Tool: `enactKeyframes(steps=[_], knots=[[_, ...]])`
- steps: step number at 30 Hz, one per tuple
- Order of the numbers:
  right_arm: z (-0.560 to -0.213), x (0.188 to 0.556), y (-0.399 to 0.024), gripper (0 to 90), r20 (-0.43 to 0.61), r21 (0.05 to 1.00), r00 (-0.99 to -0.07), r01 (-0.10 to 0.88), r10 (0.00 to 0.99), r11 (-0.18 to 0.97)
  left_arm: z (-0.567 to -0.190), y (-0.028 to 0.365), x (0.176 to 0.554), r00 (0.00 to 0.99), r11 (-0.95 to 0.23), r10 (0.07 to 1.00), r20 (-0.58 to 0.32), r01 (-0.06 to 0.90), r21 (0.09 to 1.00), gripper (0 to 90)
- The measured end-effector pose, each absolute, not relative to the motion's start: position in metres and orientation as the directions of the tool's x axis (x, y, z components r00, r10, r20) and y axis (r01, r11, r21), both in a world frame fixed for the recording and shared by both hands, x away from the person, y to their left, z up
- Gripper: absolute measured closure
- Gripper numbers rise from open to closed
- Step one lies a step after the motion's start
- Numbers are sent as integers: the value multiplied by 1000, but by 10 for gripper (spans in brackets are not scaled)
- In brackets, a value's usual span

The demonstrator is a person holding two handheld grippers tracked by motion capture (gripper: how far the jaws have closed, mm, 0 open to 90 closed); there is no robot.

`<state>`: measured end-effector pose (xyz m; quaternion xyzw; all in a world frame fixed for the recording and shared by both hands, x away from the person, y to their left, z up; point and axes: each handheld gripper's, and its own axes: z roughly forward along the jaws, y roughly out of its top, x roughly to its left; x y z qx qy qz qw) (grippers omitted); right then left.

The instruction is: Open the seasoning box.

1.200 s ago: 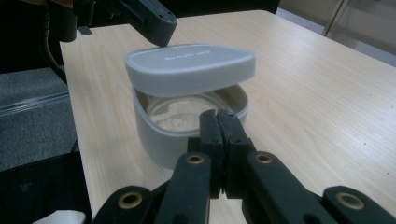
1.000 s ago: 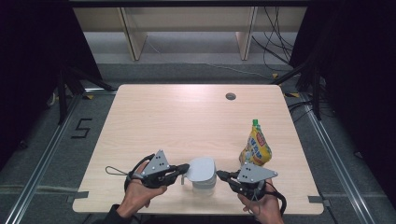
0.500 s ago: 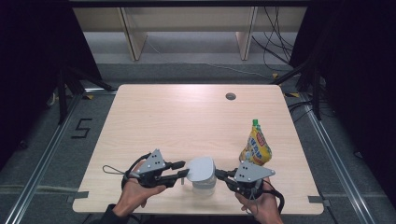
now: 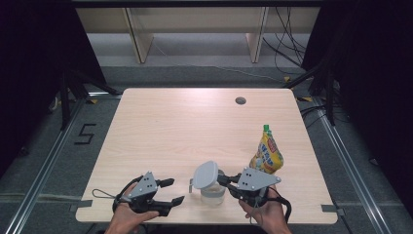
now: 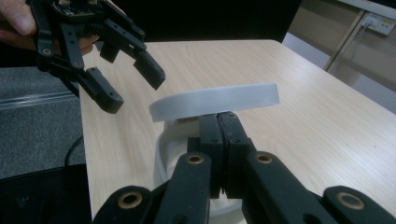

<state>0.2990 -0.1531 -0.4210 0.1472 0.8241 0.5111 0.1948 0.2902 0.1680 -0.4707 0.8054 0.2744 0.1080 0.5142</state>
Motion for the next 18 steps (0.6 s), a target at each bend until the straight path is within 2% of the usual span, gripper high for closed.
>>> enactKeyframes(steps=[2,3,6,7,9,12,13,14,18], knots=[[-418,299,-149,900,-183,899,-880,30,438,436,-472,172,289,825,-338,559,-80,315,887,286],[-417,299,-147,900,-186,897,-883,25,431,440,-475,172,287,813,-326,574,-103,341,882,280],[-415,300,-140,900,-189,900,-884,17,426,435,-478,174,287,817,-344,569,-90,336,877,265],[-414,300,-134,900,-196,898,-888,7,415,441,-482,173,285,798,-330,592,-112,368,869,265],[-413,299,-130,900,-201,894,-891,3,407,449,-483,172,287,810,-350,579,-90,347,870,262],[-413,300,-125,900,-201,893,-895,0,398,450,-484,171,288,804,-345,585,-104,363,865,262],[-414,300,-122,900,-201,894,-895,-2,398,447,-484,171,289,810,-358,581,-80,343,869,262],[-414,300,-117,900,-211,890,-897,-12,388,456,-485,171,289,803,-336,586,-105,359,871,262],[-415,299,-110,899,-213,889,-902,-20,375,457,-486,173,290,791,-333,602,-106,370,867,262]])
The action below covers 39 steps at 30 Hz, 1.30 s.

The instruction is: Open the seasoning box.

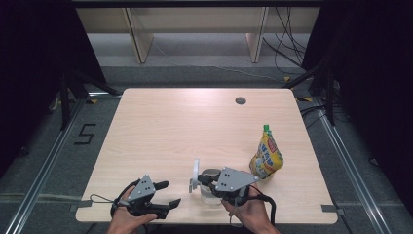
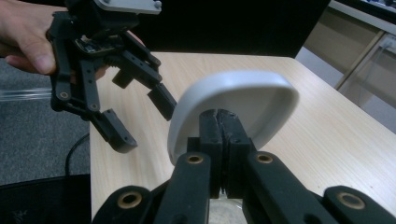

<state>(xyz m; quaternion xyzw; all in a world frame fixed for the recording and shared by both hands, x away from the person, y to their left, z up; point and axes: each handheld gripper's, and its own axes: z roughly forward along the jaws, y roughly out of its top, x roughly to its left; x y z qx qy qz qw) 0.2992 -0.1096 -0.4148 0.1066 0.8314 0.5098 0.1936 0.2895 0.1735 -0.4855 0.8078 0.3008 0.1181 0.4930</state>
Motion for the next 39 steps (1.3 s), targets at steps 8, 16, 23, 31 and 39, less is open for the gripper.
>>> enactKeyframes(steps=[8,16,23,31,39], knots=[[-414,298,-118,869,-203,893,-901,-9,385,450,-486,174,291,808,-360,584,-81,347,866,260],[-430,292,-156,746,-180,898,-860,54,477,437,-488,171,289,793,-351,599,-109,382,855,240],[-441,283,-196,647,-125,910,-808,138,576,390,-487,173,290,798,-382,597,-81,372,846,233],[-451,275,-225,497,-79,915,-751,206,655,347,-486,173,290,798,-383,599,-73,365,849,226],[-451,261,-241,471,-72,908,-718,240,692,344,-487,172,289,786,-372,613,-86,382,846,221]])
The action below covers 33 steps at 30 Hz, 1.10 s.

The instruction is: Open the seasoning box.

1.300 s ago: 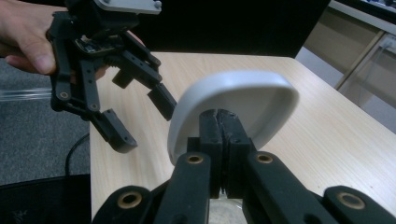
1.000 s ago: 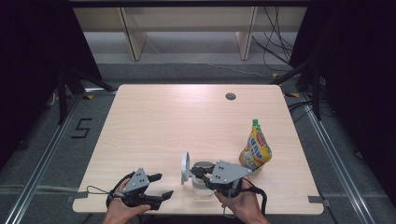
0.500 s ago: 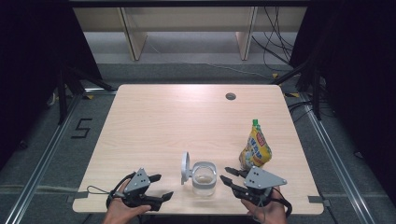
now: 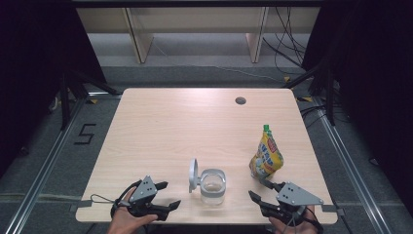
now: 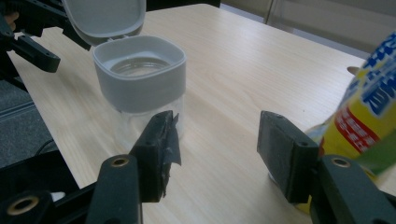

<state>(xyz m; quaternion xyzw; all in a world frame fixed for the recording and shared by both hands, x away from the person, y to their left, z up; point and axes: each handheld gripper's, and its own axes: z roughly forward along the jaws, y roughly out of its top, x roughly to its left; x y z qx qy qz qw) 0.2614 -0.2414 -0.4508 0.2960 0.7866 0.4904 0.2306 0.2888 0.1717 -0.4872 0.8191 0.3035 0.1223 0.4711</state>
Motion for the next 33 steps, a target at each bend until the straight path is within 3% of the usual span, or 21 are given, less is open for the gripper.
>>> enactKeyframes(steps=[2,3,14,16,17,26,28,33], knots=[[-452,260,-245,476,-69,906,-716,247,695,344,-486,174,292,802,-405,596,-39,342,848,221],[-453,259,-246,476,-53,902,-716,264,696,341,-488,170,288,784,-352,613,-101,385,853,221],[-461,260,-270,436,-37,900,-654,306,755,309,-486,171,289,801,-375,594,-76,359,855,219],[-463,259,-273,415,13,889,-615,369,789,272,-486,171,290,803,-386,593,-61,351,853,219],[-464,261,-275,403,-1,889,-608,363,794,279,-487,169,288,792,-363,604,-93,377,852,219],[-469,271,-281,365,7,883,-537,399,843,247,-488,169,290,804,-390,592,-62,353,851,218],[-469,275,-283,362,-18,887,-550,377,835,268,-490,166,288,786,-349,609,-101,380,857,218],[-473,289,-283,334,-20,884,-523,389,852,259,-488,167,289,791,-367,605,-90,378,850,218]])
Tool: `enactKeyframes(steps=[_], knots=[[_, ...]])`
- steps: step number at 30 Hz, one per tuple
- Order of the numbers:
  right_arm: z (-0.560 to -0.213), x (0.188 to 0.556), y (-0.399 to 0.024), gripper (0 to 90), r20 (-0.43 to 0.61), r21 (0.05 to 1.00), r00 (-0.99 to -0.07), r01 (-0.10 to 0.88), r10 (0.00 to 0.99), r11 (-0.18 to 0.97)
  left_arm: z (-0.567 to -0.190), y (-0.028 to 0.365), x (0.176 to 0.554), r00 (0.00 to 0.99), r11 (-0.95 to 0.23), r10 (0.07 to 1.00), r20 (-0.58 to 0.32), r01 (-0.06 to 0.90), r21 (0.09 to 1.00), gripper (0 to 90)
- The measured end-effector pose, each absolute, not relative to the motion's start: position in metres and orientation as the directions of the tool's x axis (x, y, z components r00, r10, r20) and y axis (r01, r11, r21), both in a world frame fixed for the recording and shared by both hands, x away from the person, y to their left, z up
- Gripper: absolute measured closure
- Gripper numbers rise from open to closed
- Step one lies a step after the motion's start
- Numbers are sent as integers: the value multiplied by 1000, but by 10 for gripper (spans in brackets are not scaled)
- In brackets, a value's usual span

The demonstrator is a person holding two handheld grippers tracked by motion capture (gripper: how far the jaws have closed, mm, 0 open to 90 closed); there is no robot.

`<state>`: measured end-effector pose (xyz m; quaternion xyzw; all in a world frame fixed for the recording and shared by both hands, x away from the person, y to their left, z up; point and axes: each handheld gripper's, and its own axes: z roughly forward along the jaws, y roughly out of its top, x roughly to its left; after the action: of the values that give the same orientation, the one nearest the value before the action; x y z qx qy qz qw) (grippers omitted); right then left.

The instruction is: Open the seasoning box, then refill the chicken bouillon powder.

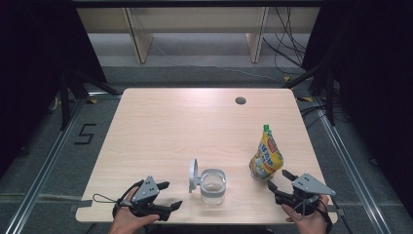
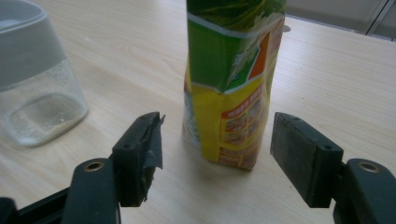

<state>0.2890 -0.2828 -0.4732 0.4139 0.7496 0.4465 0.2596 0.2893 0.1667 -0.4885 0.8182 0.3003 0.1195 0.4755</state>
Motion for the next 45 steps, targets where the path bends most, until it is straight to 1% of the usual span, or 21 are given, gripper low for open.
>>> enactKeyframes(steps=[3,7,8,10,12,13,14,18,19,21,22,23,27,31,32,34,36,38,40,41,45], knots=[[-473,292,-281,331,-22,887,-532,380,847,262,-489,168,290,791,-369,605,-92,380,848,218],[-474,295,-278,322,-24,894,-506,374,862,245,-490,167,292,780,-359,619,-88,380,853,218],[-474,299,-279,320,-54,903,-512,341,857,261,-490,165,291,780,-342,618,-102,383,858,218],[-475,300,-275,319,-11,898,-505,375,863,231,-489,166,292,785,-368,612,-93,387,846,218],[-476,304,-275,319,-50,896,-514,357,856,266,-489,165,291,788,-365,609,-94,383,849,218],[-476,303,-272,319,-21,891,-498,383,867,242,-490,166,291,786,-363,611,-90,380,851,218],[-477,308,-273,319,-73,898,-512,339,856,280,-489,166,291,787,-360,610,-97,384,850,218],[-478,312,-268,318,-52,902,-498,349,865,255,-489,166,291,783,-359,614,-96,385,850,218],[-479,314,-268,318,-68,904,-500,334,863,265,-489,168,292,800,-390,597,-66,361,847,218],[-478,316,-268,318,-81,901,-503,332,860,279,-488,167,292,798,-386,600,-66,361,849,218],[-479,317,-266,318,-68,898,-491,350,869,267,-490,165,291,785,-354,612,-98,382,854,218],[-480,320,-267,319,-92,904,-492,323,866,280,-490,166,291,785,-367,613,-85,378,850,218],[-481,323,-265,317,-64,900,-477,352,877,257,-489,165,290,796,-385,602,-68,364,848,218],[-482,326,-262,319,-61,904,-481,344,875,253,-488,165,289,792,-375,605,-83,376,847,218],[-482,328,-260,352,-72,903,-486,339,871,264,-489,166,289,790,-381,608,-76,375,845,218],[-482,329,-259,365,-102,906,-483,316,870,282,-489,166,289,793,-382,604,-77,373,846,218],[-481,328,-259,382,-72,900,-481,346,874,265,-488,167,290,804,-395,591,-61,355,847,219],[-481,329,-261,391,-69,900,-500,342,863,270,-488,166,289,795,-373,601,-87,375,849,220],[-479,332,-267,401,-105,899,-522,314,847,306,-488,166,289,795,-374,600,-87,375,848,220],[-479,333,-269,402,-79,897,-536,329,841,294,-488,166,289,792,-378,605,-80,374,847,220],[-478,337,-278,408,-110,896,-581,293,806,333,-488,165,288,794,-374,602,-85,375,848,220]])
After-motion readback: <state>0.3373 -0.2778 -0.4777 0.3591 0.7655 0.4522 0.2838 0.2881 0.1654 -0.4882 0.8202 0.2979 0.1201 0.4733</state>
